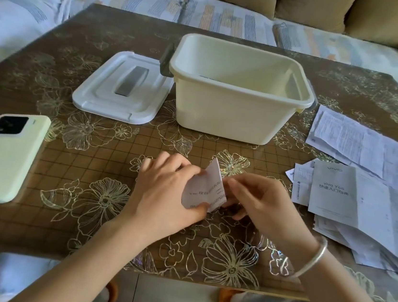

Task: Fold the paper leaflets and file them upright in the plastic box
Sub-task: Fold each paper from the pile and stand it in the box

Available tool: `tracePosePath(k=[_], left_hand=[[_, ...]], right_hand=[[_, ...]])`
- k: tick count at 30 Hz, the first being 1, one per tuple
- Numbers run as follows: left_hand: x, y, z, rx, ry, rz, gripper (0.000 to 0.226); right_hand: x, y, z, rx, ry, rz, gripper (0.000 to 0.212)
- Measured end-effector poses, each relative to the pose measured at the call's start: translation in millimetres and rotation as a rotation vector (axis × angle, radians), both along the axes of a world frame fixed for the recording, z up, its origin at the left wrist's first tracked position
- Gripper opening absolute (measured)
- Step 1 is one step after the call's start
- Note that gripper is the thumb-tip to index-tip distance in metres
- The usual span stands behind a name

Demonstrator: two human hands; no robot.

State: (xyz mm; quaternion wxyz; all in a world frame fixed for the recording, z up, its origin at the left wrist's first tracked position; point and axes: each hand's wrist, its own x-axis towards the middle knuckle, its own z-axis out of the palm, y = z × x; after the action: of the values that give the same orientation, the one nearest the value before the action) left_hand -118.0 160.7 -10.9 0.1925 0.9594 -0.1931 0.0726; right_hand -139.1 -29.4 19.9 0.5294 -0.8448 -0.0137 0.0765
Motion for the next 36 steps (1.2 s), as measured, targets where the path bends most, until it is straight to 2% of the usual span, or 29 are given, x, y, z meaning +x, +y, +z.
tracePosePath(k=[4, 6, 11, 13, 17, 20, 24, 30, 33, 36], left_hand=[[0, 3, -3, -0.022, 0.030, -0.007, 0.071], [1, 5, -3, -0.048, 0.053, 0.001, 0.073], [1, 9, 2, -0.087, 0.179, 0.030, 0.105], [1, 11, 3, -0.094, 0.195, 0.016, 0.107], [0, 18, 2, -0.065, 0.172, -0.042, 0.097], [-1, 27, 5, -0.104, 0.215, -0.075, 0.085], [12, 34, 11, -0.247, 0.235, -0.002, 0.038], [40, 20, 26, -0.110, 0.264, -0.069, 0.015], [51, 14, 39, -0.007, 0.335, -0.101, 0.018], [58, 5, 47, 0.088, 0.403, -0.103, 0.019]], right_hand=[[-7, 0, -20, -0.471, -0.531, 0.190, 0.031], [-7, 2, -28, -0.522, -0.607, 0.282, 0.034], [-4, 0, -33, -0.529, -0.573, 0.339, 0.040], [-3, 0, -33, -0.547, -0.566, 0.351, 0.044], [-5, -1, -39, -0.549, -0.531, 0.380, 0.050], [-7, -1, -38, -0.626, -0.544, 0.406, 0.053], [-6, 1, -34, -0.705, -0.557, 0.433, 0.058], [-3, 4, -27, -0.697, -0.553, 0.453, 0.067], [-4, 10, -27, -0.566, -0.510, 0.372, 0.053], [1, 21, -18, -0.369, -0.388, 0.116, 0.030]])
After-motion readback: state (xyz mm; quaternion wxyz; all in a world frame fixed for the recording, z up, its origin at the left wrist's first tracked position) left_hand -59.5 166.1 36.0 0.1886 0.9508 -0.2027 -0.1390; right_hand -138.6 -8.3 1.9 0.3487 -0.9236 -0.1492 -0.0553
